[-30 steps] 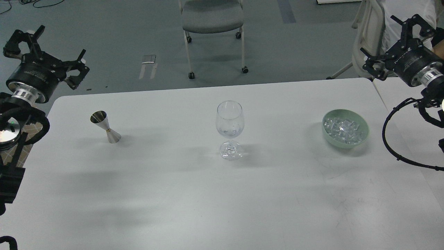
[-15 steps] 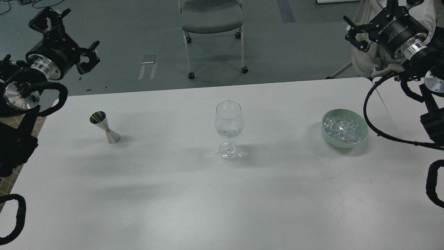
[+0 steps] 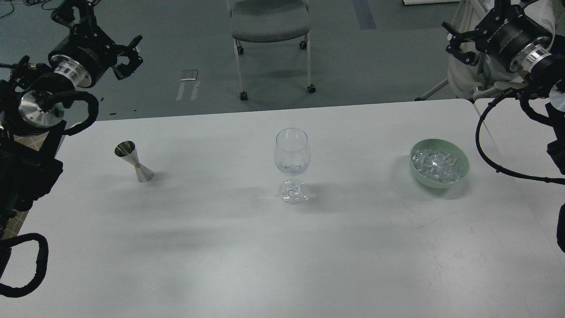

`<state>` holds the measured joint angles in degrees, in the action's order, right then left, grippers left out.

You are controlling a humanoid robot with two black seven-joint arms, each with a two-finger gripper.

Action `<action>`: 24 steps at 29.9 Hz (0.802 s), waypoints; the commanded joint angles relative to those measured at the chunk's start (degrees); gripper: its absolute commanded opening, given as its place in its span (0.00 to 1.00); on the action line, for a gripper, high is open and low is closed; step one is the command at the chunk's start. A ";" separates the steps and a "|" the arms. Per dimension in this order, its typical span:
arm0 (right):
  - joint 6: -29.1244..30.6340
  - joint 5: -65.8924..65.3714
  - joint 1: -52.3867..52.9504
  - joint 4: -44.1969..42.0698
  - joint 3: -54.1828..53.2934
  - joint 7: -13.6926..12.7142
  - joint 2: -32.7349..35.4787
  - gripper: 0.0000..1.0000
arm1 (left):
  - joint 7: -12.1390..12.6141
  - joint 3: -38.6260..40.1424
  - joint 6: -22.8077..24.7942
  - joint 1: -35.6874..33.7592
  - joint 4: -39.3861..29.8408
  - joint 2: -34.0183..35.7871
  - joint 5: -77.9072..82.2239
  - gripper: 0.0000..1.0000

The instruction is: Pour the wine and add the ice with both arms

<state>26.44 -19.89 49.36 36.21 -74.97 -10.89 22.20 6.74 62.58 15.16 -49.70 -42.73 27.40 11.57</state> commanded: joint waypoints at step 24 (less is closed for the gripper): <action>0.98 -38.44 0.39 17.66 19.33 9.84 19.20 1.00 | -11.13 5.71 6.46 14.36 -11.67 0.81 -4.45 0.98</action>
<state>27.44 -50.25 50.00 50.06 -55.81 -1.02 40.83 -4.33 67.99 21.70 -36.80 -53.63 28.47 7.12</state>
